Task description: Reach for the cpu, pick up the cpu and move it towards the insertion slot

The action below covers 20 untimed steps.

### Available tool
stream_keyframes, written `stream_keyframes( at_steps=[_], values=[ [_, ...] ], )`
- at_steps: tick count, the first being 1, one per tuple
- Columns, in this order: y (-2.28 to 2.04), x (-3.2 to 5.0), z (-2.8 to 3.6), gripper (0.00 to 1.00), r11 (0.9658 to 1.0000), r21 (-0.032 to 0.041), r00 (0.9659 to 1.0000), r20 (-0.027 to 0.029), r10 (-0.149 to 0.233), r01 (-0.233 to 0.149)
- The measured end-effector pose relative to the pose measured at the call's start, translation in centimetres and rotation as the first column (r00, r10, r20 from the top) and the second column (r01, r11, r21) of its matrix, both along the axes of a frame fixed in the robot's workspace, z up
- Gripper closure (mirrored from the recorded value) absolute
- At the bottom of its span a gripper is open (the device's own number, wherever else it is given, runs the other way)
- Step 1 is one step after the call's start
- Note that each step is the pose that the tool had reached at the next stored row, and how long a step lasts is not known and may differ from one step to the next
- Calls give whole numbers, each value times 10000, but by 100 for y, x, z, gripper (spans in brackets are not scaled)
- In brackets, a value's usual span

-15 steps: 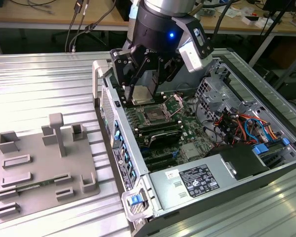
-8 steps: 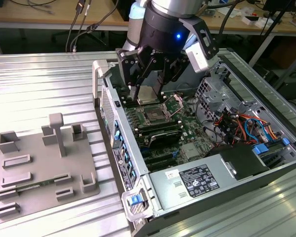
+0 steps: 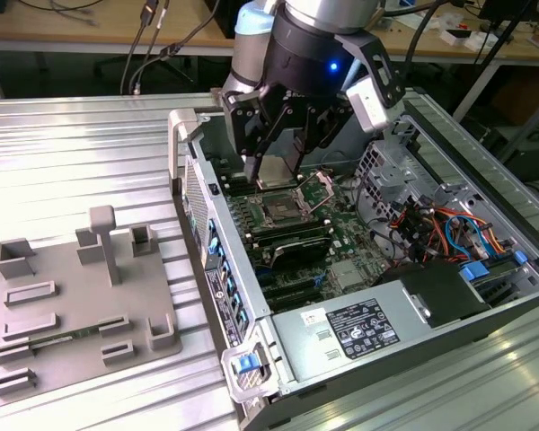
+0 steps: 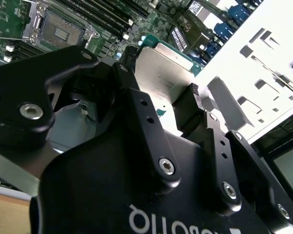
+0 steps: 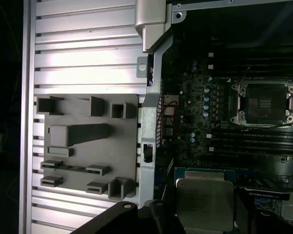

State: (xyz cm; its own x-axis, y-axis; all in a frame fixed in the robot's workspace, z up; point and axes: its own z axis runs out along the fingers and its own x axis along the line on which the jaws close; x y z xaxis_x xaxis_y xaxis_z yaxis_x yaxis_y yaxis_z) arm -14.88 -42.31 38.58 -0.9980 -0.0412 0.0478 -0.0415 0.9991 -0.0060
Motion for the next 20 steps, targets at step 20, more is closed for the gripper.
stream_keyframes(
  at_steps=[20],
  values=[
    [38, 197, -45, 45, 9991, 1, 9991, 0, -425, 425]
  ],
)
